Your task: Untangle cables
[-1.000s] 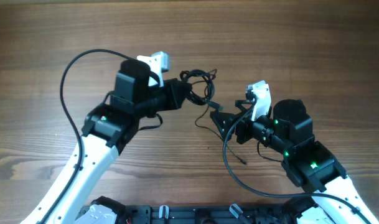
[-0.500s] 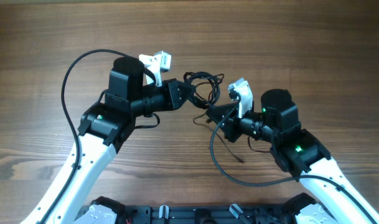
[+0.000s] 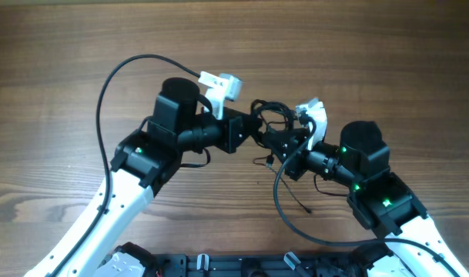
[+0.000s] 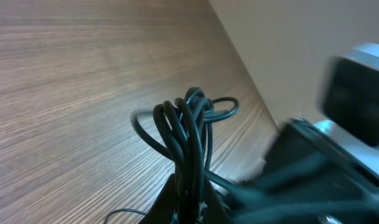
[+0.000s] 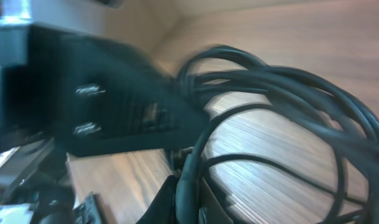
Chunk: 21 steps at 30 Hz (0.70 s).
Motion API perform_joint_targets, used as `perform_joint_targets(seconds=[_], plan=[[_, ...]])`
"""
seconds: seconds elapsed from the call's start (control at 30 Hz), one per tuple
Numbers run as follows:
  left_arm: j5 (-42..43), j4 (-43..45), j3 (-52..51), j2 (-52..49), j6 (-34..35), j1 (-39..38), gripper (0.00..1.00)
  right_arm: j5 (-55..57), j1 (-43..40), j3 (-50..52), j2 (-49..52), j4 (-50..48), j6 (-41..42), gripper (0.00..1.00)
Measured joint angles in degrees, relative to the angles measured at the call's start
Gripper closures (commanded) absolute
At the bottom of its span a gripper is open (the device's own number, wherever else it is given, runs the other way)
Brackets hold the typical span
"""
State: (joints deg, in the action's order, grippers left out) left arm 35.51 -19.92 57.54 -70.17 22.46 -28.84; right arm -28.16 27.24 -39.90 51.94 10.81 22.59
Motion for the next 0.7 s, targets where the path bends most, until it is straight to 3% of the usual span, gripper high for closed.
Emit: perform_joint_targets(seconds=[0.2, 0.23, 0.27, 0.3, 0.33, 0.37, 0.53, 0.7], plan=[[2.6, 0.6, 0.0, -0.1, -3.0, -1.9, 0.96, 8.3, 0.1, 0.0, 5.9, -1.5, 5.6, 0.93], [3.4, 0.4, 0.0, -0.2, -3.6, -1.9, 0.96, 8.7, 0.1, 0.0, 7.0, -1.9, 6.2, 0.89], [4.3, 0.3, -0.1, -0.3, -4.4, -1.9, 0.96, 8.8, 0.2, 0.0, 8.4, -2.9, 7.4, 0.79], [4.7, 0.2, -0.1, -0.5, -4.8, -1.9, 0.96, 8.8, 0.4, 0.0, 9.4, -3.5, 8.5, 0.62], [4.9, 0.2, -0.1, -0.8, -5.2, -1.9, 0.96, 8.7, 0.6, -0.1, 10.4, -4.0, 9.2, 0.39], [4.9, 0.0, -0.3, -1.0, -5.5, -1.9, 0.96, 8.6, 0.7, -0.2, 11.0, -4.3, 10.1, 0.25], [2.1, -0.3, -1.0, -1.5, -5.1, 0.2, 0.96, 9.0, -0.3, -0.3, 10.3, -3.1, 11.9, 0.04], [2.5, 2.0, -0.9, -0.8, 1.7, 3.0, 0.96, 10.4, -1.2, -0.2, 2.3, 1.5, 12.1, 0.00]])
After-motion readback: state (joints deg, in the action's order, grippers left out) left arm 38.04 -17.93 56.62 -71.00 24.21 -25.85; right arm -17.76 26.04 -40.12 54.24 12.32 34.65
